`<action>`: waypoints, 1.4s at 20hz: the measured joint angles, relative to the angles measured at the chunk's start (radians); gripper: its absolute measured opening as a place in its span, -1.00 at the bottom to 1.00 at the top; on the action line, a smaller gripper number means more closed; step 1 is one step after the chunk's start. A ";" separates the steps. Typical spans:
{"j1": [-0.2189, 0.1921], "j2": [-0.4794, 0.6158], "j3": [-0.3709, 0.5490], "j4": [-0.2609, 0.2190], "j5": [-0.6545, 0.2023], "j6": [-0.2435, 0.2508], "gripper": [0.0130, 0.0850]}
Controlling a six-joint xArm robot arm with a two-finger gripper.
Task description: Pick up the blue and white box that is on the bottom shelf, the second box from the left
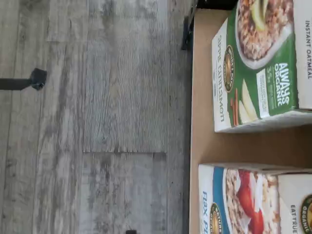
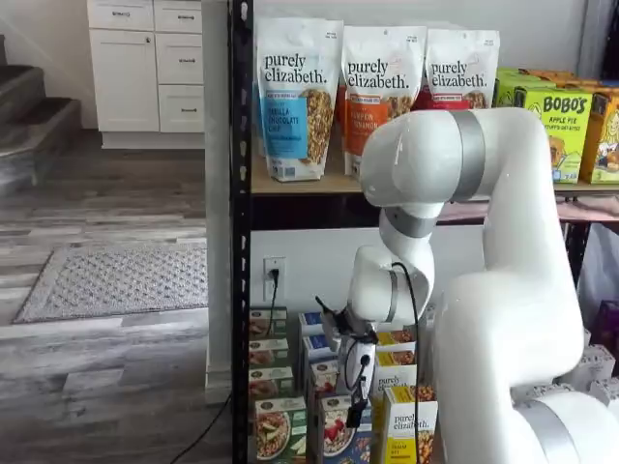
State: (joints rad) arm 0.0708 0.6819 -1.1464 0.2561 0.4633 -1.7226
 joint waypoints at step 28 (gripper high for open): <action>-0.008 0.105 -0.102 0.170 -0.089 -0.162 1.00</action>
State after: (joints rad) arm 0.0623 0.7867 -1.2481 0.4259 0.3747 -1.8848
